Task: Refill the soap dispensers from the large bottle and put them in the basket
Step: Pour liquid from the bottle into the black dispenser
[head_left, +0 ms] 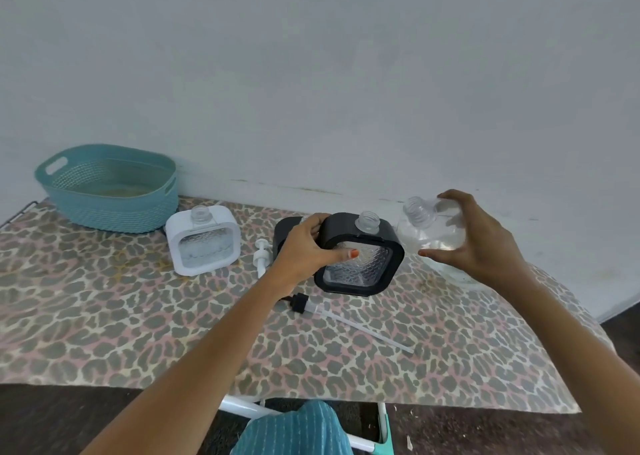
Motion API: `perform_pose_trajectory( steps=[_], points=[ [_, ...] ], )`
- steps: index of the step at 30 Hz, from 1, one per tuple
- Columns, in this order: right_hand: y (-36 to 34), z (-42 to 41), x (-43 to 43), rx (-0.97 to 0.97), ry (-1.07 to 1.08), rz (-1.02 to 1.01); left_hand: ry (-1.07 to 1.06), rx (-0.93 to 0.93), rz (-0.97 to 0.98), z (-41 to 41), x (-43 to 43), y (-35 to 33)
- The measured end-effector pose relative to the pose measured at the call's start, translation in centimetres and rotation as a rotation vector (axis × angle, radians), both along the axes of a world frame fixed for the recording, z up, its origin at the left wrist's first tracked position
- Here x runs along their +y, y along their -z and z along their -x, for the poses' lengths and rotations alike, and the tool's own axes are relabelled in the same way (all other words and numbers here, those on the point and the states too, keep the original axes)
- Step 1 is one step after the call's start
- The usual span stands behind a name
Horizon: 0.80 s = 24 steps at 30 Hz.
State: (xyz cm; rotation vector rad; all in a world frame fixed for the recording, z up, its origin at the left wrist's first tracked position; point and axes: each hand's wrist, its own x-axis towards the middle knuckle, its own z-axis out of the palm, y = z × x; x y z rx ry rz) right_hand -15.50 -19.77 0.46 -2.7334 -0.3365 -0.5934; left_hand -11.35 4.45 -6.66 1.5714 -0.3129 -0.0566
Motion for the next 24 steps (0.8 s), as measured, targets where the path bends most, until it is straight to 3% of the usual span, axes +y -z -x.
perform_pose_trajectory(
  steps=[11,24],
  points=[
    [-0.9,-1.5,2.2,-0.241,-0.165,0.425,0.136,0.04,-0.039,-0.2,3.1,0.7],
    [-0.4,-2.2,3.2,-0.367,-0.286,0.491,0.27,0.075,-0.042,-0.3,3.3,-0.1]
  ],
)
